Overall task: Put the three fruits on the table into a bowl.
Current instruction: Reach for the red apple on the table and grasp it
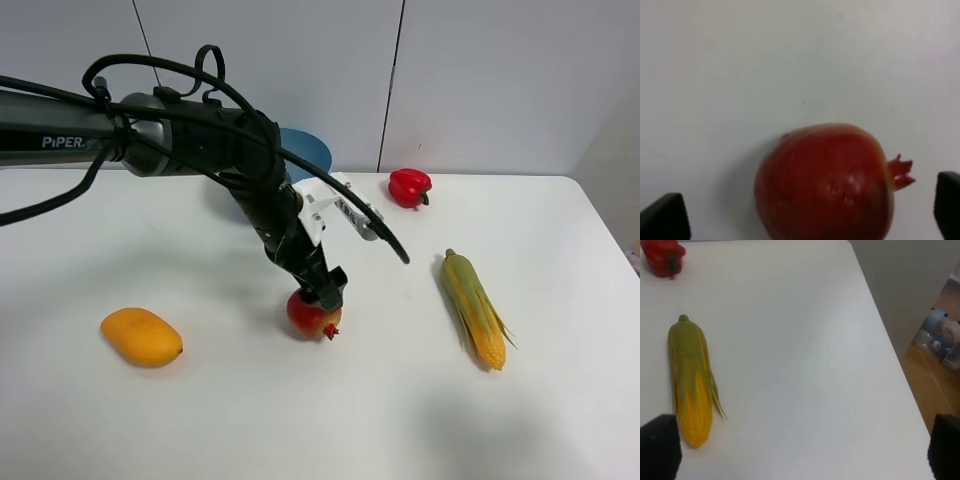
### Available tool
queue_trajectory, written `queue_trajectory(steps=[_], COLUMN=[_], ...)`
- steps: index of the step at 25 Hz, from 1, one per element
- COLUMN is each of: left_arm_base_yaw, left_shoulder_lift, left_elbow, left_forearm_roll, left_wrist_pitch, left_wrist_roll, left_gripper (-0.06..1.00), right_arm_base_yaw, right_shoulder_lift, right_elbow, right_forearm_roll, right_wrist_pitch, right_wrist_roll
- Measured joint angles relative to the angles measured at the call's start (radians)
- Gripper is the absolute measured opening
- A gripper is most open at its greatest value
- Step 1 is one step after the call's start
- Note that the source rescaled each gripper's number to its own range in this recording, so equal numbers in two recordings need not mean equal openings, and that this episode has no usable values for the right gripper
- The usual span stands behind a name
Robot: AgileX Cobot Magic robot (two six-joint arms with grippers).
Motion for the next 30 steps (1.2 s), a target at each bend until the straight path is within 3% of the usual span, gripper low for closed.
queue_trajectory(steps=[3,12,30], left_arm_base_yaw=[0.0,-0.002,-0.022], left_shoulder_lift=[0.019,0.027,0.142], left_elbow=[0.0,0.0,0.0], left_forearm_roll=[-0.002,-0.04,-0.063], left_wrist_pitch=[0.005,0.025,0.007], left_wrist_roll=[-0.079,-0.138,-0.145], left_gripper=[0.98,0.98,0.98], right_arm_base_yaw=[0.0,0.0,0.0], right_shoulder_lift=[0.0,0.0,0.0], right_elbow=[0.0,0.0,0.0], right_forearm_roll=[0.0,0.0,0.0], right_wrist_pitch=[0.0,0.0,0.0], right_wrist_roll=[0.0,0.0,0.001])
